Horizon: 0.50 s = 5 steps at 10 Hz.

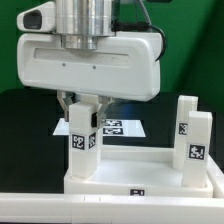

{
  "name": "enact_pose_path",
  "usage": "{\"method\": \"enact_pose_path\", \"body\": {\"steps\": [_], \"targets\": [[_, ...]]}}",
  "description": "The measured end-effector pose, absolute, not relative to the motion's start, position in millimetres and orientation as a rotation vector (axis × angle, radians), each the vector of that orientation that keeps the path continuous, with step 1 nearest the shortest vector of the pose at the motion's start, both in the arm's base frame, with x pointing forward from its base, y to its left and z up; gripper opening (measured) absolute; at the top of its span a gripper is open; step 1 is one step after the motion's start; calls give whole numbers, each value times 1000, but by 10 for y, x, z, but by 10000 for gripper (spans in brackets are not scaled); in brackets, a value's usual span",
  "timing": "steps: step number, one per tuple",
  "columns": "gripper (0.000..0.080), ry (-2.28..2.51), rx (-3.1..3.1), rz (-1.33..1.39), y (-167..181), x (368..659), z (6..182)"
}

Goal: Assemble desk

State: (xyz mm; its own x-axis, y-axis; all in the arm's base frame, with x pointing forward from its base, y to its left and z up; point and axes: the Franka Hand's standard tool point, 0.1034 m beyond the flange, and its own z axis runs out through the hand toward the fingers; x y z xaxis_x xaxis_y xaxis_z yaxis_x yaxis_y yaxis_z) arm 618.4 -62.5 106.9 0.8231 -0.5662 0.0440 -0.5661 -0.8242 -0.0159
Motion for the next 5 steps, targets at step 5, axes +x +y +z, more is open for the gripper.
{"method": "enact_pose_path", "body": {"steps": [5], "targets": [[289,1628,-2656,-69,-567,6208,1060]]}}
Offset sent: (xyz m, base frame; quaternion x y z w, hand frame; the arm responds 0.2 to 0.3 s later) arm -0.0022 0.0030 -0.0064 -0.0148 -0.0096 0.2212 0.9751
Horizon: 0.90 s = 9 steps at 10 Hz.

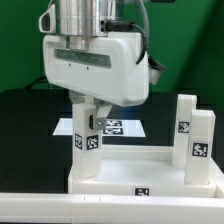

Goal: Assemble desk

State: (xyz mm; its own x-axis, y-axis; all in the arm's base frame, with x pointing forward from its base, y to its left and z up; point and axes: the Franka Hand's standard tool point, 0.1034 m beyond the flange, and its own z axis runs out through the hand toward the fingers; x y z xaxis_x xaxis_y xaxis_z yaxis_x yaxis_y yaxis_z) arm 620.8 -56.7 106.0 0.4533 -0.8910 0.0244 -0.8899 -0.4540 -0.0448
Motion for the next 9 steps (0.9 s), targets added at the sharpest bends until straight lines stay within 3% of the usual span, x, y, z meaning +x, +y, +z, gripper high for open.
{"method": "enact_pose_path", "body": {"steps": [3,4,5,6,9], "targets": [[322,1734,-2575,-62,-561,6212,1057],[462,1712,-2590,-62,-561,6211,1056],[462,1641,-2637,-63,-563,6210,1054],[609,1604,-2661,-63,-557,6210,1052],[648,1213,-2872,-68,-536,6205,1044]]}}
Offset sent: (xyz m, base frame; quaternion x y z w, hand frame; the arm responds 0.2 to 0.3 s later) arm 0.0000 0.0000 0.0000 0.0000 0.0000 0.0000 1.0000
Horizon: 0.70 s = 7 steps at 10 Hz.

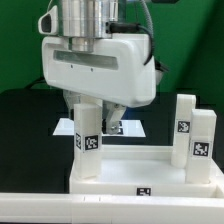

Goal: Assemble desk

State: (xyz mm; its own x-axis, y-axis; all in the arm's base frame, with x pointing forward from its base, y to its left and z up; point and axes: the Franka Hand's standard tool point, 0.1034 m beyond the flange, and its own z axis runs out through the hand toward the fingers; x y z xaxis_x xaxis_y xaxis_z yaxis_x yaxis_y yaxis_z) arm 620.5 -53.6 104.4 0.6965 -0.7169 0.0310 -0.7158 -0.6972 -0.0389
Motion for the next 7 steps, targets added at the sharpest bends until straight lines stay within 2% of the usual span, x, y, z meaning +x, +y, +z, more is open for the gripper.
{"method": "enact_pose_path", "body": {"steps": [7], "targets": [[648,210,-3131,-78,-555,6205,1059]]}}
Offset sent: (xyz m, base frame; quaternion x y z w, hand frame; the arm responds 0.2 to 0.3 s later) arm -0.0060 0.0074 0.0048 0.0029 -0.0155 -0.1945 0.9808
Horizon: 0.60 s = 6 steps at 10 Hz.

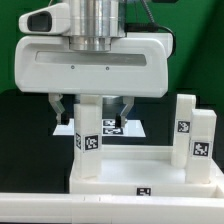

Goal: Assemble desk

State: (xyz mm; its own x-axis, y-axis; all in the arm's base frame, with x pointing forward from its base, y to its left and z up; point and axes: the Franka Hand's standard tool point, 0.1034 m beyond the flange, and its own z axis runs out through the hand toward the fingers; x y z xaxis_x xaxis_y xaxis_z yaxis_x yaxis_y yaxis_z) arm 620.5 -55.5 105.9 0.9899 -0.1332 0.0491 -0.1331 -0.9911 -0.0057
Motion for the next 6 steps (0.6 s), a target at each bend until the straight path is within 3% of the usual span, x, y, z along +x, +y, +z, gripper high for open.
{"method": "enact_pose_path", "body": {"steps": [6], "targets": [[648,-390,-3150,-85,-604,6212,1050]]}}
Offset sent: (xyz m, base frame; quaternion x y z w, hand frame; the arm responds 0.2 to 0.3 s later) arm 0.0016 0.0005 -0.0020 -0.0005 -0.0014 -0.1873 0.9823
